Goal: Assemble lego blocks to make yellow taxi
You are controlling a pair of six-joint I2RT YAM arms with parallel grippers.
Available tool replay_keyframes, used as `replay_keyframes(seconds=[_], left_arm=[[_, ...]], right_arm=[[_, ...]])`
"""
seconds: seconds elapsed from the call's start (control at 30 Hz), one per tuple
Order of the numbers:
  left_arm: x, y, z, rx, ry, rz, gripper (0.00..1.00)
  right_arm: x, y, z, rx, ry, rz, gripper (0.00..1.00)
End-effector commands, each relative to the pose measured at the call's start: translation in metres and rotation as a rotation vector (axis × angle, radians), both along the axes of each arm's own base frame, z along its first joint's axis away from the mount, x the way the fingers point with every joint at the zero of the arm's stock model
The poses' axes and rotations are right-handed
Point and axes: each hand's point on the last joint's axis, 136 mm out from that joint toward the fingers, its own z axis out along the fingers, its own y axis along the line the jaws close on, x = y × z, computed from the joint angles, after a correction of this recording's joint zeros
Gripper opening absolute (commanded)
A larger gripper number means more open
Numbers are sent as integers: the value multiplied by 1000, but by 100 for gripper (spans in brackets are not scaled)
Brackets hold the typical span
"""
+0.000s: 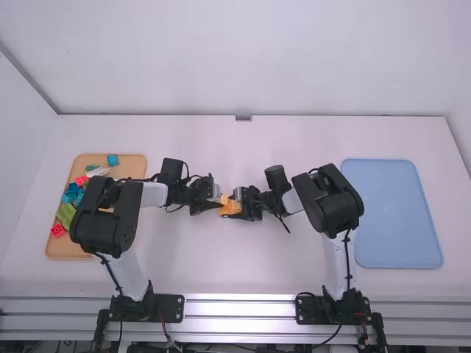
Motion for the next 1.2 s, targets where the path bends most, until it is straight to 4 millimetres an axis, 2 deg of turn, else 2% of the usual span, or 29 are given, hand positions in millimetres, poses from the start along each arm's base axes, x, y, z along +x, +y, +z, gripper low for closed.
replay_keyframes(seconds=[0.0, 0.1, 0.3, 0.37, 1.17], left_arm=[[-4, -4, 5, -28, 15, -10, 2], [-5, -6, 6, -29, 14, -17, 2], [-10, -15, 6, -27, 13, -44, 2], [-12, -18, 5, -24, 17, -53, 2], [-17, -20, 1, -2, 32, -59, 2]], right_arm=[[6, -3, -11, -44, -18, -26, 50], [6, -3, -11, -44, -19, -26, 45], [6, -3, -11, -44, -20, -26, 43], [6, -3, -10, -42, -22, -25, 39], [7, -3, -9, -37, -28, -25, 39]])
